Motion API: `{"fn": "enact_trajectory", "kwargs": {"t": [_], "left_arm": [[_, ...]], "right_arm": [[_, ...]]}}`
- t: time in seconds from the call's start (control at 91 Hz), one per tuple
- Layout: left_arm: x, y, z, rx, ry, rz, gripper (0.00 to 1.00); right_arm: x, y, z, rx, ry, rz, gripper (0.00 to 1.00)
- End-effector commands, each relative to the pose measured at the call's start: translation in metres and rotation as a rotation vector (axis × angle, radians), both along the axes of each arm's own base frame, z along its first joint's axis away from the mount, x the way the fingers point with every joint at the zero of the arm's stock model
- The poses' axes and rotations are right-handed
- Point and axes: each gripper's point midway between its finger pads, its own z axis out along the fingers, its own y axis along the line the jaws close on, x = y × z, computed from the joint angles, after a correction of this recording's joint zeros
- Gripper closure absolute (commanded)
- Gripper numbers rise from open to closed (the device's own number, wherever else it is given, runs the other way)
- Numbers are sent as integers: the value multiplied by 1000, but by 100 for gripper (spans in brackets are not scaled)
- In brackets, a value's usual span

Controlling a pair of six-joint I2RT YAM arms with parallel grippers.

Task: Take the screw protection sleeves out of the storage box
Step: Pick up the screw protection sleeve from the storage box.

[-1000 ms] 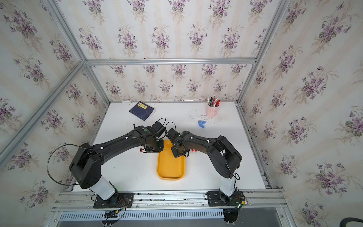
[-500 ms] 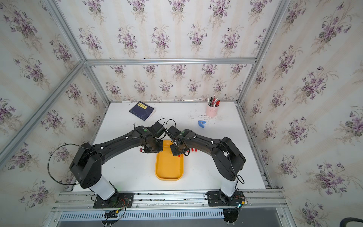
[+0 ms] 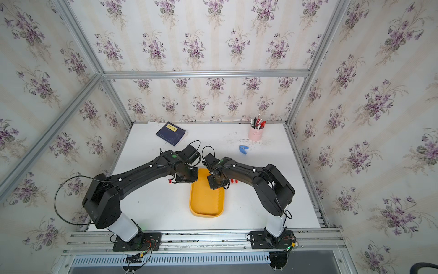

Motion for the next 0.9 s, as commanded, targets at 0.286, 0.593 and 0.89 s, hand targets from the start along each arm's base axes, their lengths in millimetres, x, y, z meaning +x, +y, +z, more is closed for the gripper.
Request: {"fn": "enact_trajectory", "kwargs": {"t": [0.286, 0.593, 0.89], "left_arm": [[-6, 15, 3, 73, 19, -11, 97], [-4, 15, -4, 81, 27, -7, 97], [-4, 20, -14, 98, 41, 7, 96]], "right_arm": [[-9, -31, -23, -157, 35, -1, 70], [-11, -25, -20, -114, 44, 4, 89], [-8, 8, 16, 94, 14, 12, 89]]}}
